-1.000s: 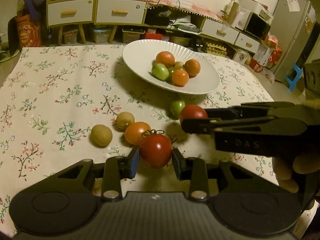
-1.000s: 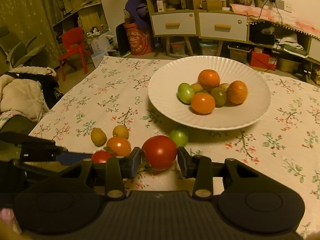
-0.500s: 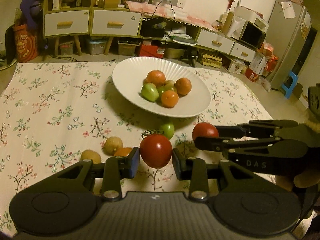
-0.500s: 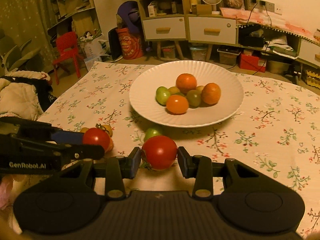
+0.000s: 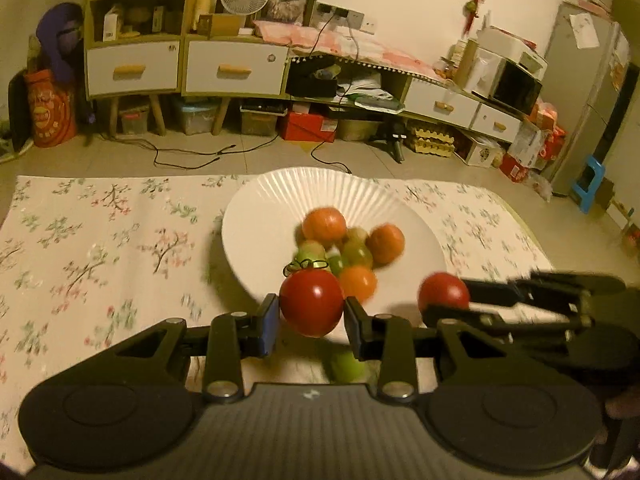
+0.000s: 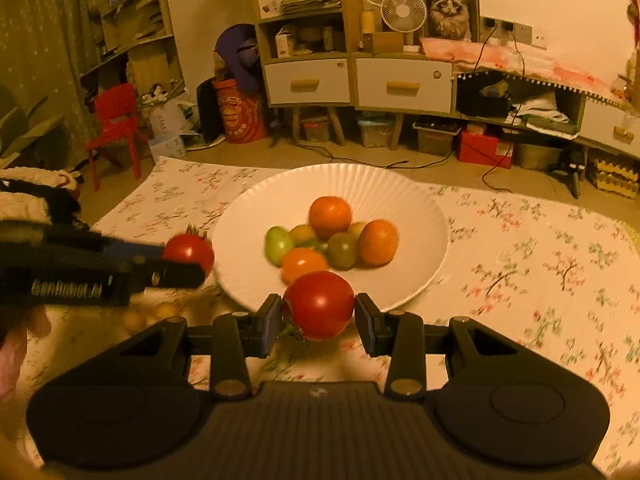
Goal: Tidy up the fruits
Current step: 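Carry both red tomatoes over the white plate with both tools, then open both tools to release the red tomatoes into the white plate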
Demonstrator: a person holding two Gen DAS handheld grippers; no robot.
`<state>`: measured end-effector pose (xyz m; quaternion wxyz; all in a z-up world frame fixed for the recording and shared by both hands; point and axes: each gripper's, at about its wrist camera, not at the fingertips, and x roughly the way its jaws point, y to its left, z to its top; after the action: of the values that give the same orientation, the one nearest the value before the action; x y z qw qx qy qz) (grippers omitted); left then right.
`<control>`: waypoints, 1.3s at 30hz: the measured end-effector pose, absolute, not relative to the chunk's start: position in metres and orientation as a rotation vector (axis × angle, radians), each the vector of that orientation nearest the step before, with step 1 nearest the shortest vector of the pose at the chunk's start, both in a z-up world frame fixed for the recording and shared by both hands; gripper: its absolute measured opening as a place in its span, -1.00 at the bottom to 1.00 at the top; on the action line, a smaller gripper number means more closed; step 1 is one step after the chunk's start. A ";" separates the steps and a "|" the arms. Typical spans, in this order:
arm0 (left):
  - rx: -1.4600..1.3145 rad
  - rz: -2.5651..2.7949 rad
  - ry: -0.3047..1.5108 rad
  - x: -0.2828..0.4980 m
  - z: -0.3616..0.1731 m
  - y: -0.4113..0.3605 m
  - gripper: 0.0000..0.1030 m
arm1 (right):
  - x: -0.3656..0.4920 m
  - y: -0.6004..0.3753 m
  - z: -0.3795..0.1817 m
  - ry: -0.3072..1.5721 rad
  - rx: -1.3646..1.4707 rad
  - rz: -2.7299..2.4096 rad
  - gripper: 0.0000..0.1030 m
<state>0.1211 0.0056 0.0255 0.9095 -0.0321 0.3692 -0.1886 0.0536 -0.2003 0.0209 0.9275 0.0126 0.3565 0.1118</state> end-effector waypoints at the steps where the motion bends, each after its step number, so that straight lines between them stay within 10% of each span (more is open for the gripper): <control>1: -0.075 -0.383 0.769 0.129 0.025 0.005 -0.25 | 0.057 -0.202 0.021 0.730 0.022 0.223 -0.29; 39: -0.116 -0.291 0.842 0.202 0.018 -0.003 -0.11 | 0.091 -0.208 0.011 0.730 0.009 0.179 -0.08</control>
<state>0.2016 -0.0032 0.0175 0.9007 -0.0563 0.4072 -0.1405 0.0908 -0.2082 0.0111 0.9302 0.0044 0.3564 0.0872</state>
